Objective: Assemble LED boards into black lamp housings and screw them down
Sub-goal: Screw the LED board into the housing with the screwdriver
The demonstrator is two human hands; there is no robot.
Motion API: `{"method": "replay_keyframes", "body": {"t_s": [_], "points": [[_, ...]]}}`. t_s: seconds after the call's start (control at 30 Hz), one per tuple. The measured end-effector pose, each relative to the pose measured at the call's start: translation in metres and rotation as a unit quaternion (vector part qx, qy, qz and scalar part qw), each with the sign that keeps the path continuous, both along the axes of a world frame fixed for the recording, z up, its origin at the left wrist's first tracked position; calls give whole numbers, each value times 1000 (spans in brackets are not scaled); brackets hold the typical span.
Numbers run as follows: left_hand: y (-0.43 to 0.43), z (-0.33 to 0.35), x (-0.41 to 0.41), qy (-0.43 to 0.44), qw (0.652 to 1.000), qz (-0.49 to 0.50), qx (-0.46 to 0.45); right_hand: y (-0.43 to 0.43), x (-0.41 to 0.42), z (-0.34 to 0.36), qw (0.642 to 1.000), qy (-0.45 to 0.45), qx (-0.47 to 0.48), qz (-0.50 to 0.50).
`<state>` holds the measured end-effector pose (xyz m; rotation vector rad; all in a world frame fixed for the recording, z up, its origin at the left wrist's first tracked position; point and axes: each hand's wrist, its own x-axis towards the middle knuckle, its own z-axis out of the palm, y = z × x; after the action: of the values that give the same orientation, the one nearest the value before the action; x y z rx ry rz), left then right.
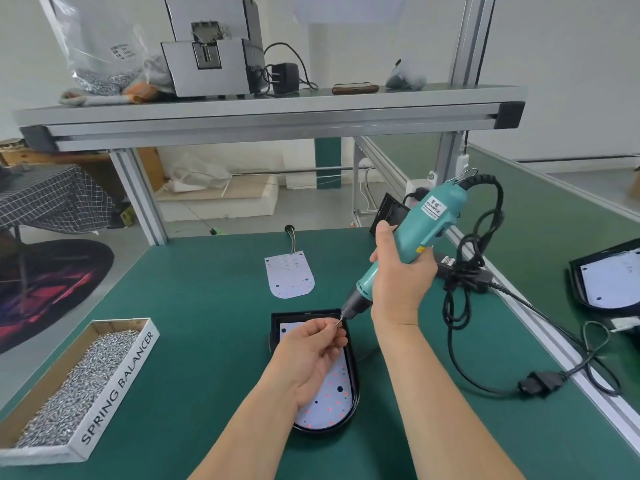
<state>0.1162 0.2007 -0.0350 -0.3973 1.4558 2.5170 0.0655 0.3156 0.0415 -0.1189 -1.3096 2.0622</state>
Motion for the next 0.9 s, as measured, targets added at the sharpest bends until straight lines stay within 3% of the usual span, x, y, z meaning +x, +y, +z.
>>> {"method": "replay_keyframes", "body": {"t_s": [0.9], "points": [[0,1,0,-17,999,15,26,3,-8,-5,999,-14,-28,-16]]}}
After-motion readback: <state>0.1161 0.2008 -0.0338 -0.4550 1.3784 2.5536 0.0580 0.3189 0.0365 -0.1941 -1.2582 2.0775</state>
